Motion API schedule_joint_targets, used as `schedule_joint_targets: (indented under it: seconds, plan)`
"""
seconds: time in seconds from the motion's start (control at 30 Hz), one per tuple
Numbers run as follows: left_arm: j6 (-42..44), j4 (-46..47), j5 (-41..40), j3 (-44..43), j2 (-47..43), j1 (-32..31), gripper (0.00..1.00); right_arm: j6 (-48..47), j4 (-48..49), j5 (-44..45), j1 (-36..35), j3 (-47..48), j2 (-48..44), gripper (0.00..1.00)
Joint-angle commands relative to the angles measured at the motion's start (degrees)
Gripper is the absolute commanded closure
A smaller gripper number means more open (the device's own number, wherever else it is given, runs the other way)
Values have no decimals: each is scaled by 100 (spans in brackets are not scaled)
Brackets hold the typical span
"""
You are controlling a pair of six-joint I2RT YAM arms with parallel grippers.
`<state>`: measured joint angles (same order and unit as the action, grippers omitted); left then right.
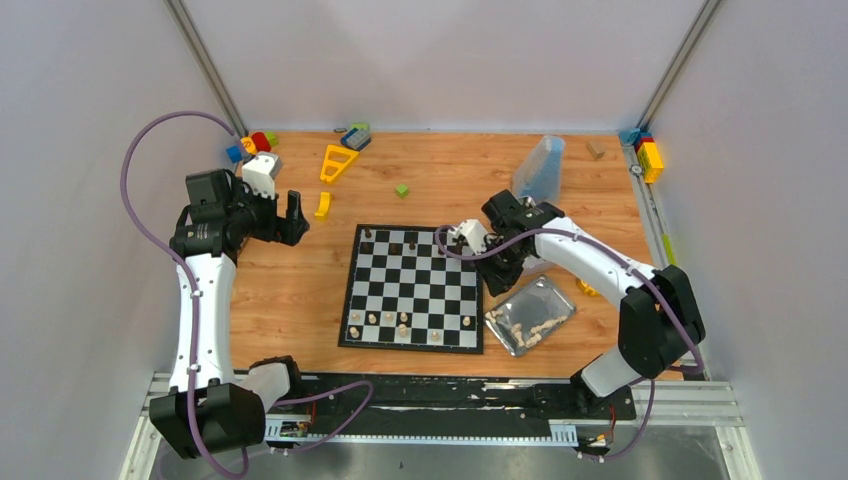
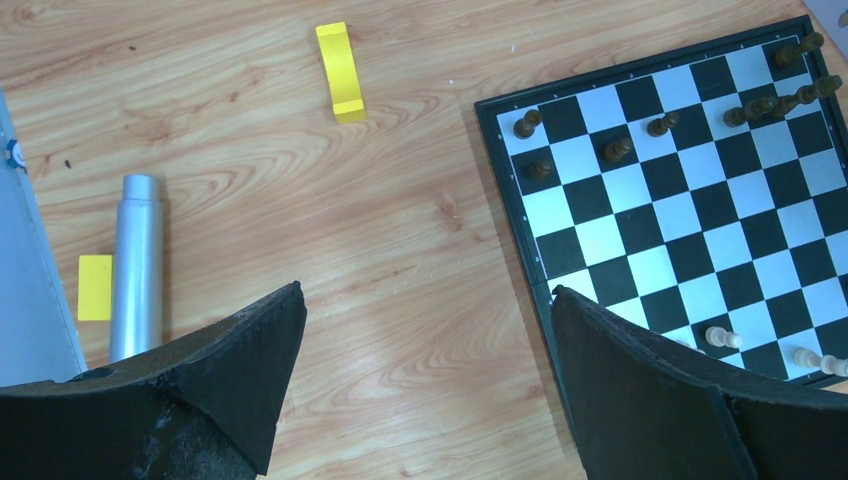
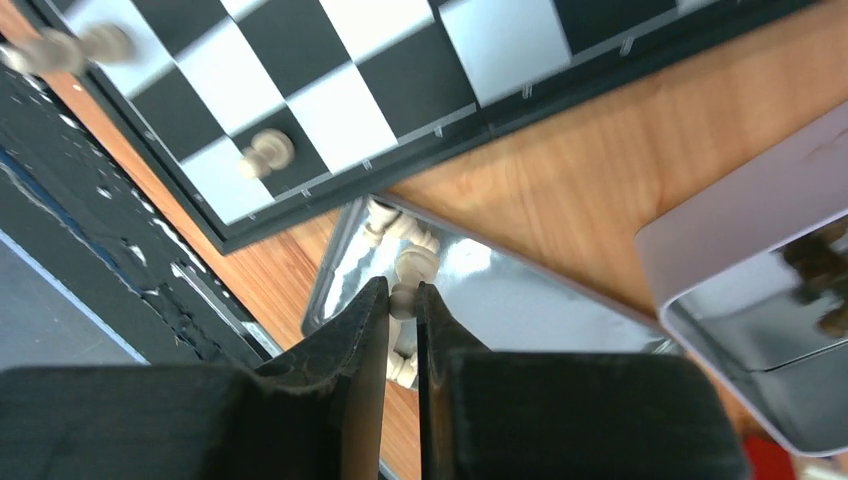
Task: Set up the chess pieces on the board
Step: Pick up the chess piece from the storage box, then place the chess piece on the chessboard.
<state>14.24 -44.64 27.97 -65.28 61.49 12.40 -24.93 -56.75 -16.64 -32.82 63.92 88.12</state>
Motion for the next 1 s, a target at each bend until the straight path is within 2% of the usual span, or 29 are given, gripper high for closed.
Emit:
schedule_joint_targets:
  seconds: [0.0,0.2,0.47,0.97]
  plan:
    - [-45,187,29,-11,-63,34,0,34,-126,-297,-374,842,135,94]
    - [-64,193,-149,-22,-134,35,0,54,-189,-301,-1082,1479,812,94]
    - [-43,210,-287,7,-243,35,0,59,-43,-263,-1738,1523,1489,94]
    - [-9,219,-220,39,-230,32,0,76,14,10,-1966,1354,1700,94]
